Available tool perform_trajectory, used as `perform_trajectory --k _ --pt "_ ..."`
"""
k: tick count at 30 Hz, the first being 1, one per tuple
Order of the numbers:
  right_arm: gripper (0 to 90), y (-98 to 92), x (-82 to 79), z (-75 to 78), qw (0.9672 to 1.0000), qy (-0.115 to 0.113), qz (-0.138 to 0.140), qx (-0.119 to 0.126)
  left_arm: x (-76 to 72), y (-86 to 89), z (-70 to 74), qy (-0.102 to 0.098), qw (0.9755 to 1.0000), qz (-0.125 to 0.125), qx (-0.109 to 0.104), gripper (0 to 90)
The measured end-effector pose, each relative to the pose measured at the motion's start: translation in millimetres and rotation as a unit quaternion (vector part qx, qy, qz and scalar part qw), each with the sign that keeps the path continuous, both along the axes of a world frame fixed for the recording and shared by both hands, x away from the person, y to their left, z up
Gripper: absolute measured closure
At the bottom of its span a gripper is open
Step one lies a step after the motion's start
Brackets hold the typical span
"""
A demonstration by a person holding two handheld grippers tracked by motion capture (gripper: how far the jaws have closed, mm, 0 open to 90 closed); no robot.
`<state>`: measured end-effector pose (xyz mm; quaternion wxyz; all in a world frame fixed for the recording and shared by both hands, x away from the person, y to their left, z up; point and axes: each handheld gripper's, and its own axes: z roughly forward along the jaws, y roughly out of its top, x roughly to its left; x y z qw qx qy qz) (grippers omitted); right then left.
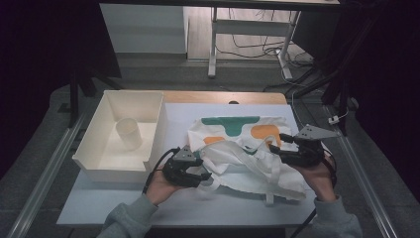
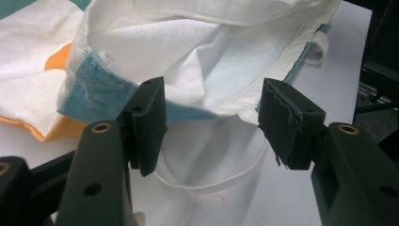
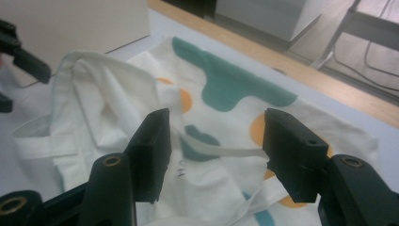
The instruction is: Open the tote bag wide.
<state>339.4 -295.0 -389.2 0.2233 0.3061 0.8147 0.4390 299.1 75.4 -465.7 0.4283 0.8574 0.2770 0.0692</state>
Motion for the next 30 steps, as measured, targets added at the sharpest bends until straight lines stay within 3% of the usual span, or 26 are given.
perform_trajectory --k 6,11,19,25,30 --pt "41.7 11.0 -8.5 -14.6 0.9989 0.031 0.021 -0.027 -0.5 0.2 0.2 0.0 1.0 -0.002 0.001 42.2" --pt "40.5 10.2 -20.8 -24.6 0.9977 0.042 0.009 -0.053 -0.4 -0.5 -0.3 0.001 1.0 -0.002 0.001 42.1" --pt "39.9 -0.2 -38.6 -28.7 0.9968 0.054 -0.015 -0.057 -0.8 -2.3 -0.6 0.002 1.0 -0.004 0.003 42.1" --pt "44.8 -3.4 -31.1 -45.9 0.9896 0.12 -0.033 -0.072 -1.1 -3.5 -0.9 0.001 1.0 -0.005 0.004 42.0" --pt "59.8 -4.0 -22.7 -62.5 0.9816 0.152 -0.05 -0.105 -0.7 -3.0 -1.3 0.002 1.0 -0.005 0.005 41.9"
